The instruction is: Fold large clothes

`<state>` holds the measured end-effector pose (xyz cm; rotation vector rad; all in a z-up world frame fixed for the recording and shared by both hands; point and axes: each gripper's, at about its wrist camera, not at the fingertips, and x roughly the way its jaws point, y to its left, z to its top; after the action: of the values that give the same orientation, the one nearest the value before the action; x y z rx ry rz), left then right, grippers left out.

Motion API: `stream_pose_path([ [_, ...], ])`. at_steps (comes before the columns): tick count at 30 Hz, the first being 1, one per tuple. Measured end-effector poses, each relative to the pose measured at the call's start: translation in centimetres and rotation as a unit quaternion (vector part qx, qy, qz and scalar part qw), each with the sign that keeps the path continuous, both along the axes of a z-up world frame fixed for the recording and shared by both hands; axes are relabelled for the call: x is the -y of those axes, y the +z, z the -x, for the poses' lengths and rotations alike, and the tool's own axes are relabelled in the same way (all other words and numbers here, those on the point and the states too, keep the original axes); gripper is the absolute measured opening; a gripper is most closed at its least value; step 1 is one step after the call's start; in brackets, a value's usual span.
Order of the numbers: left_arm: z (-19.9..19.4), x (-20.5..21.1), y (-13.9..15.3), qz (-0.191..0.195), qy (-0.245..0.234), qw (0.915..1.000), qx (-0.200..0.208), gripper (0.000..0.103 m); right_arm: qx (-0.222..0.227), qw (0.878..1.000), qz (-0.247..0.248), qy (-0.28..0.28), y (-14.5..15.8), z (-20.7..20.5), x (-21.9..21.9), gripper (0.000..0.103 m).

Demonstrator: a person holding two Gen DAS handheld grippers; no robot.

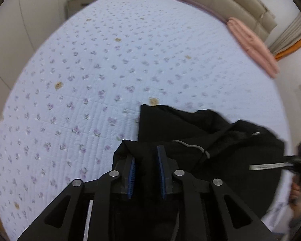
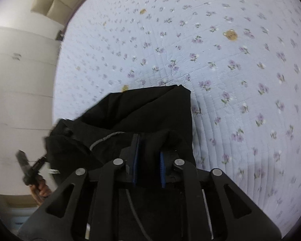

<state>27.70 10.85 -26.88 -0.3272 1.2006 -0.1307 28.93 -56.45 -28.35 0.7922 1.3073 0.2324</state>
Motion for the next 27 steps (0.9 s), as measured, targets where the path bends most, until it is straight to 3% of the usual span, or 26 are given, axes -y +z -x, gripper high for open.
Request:
stream_pose_path([
  [1, 0.1, -1.1, 0.5, 0.041, -0.004, 0.9990, -0.015, 0.049, -0.008, 0.999, -0.029, -0.019, 0.2, 0.6, 0.9, 0.021],
  [2, 0.3, -1.9, 1.0, 0.062, -0.003, 0.9976, -0.030, 0.058, -0.012, 0.998, -0.046, -0.031, 0.0, 0.7, 1.3, 0.023],
  [4, 0.8, -4.0, 2.5, 0.086, 0.008, 0.9959, -0.025, 0.063, -0.005, 0.995, -0.074, -0.062, 1.1, 2.0, 3.0, 0.032],
  [5, 1.2, -5.1, 3.4, 0.096, 0.012, 0.9952, -0.014, 0.064, 0.000, 0.995, -0.059, -0.076, 2.0, 2.6, 3.8, 0.041],
  [7, 1.7, -6.3, 4.4, 0.099, 0.021, 0.9949, 0.004, 0.078, 0.023, 0.995, -0.008, -0.094, 4.1, 3.9, 4.6, 0.088],
  [8, 1.6, -6.3, 4.5, 0.085, 0.019, 0.9962, 0.011, 0.079, 0.031, 0.996, 0.005, -0.089, 4.5, 3.8, 4.5, 0.089],
  [12, 0.0, -4.5, 2.3, 0.065, -0.025, 0.9975, 0.006, 0.079, 0.059, 0.994, 0.095, -0.005, 4.5, 1.3, 1.0, 0.088],
  [15, -1.8, -2.6, -0.2, 0.043, -0.055, 0.9976, -0.003, 0.079, 0.077, 0.981, 0.173, 0.052, 3.3, -0.9, -1.4, 0.087],
  [19, -3.7, -1.0, -3.1, -0.001, -0.093, 0.9954, -0.025, 0.079, 0.102, 0.967, 0.204, 0.117, 1.8, -2.9, -3.2, 0.085],
  [20, -4.0, -1.0, -3.3, 0.005, -0.094, 0.9953, -0.026, 0.079, 0.102, 0.965, 0.203, 0.128, 1.6, -3.1, -3.4, 0.086],
  [25, -6.1, -2.1, -4.9, 0.107, -0.081, 0.9907, -0.021, 0.079, 0.095, 0.965, 0.193, 0.150, -0.3, -4.3, -4.4, 0.081],
  [26, -6.6, -2.1, -5.5, 0.123, -0.081, 0.9889, -0.021, 0.079, 0.092, 0.966, 0.184, 0.157, -0.6, -4.5, -4.7, 0.075],
  [27, -6.8, -2.0, -5.7, 0.140, -0.085, 0.9863, -0.021, 0.078, 0.090, 0.967, 0.171, 0.164, -0.7, -4.5, -4.9, 0.055],
])
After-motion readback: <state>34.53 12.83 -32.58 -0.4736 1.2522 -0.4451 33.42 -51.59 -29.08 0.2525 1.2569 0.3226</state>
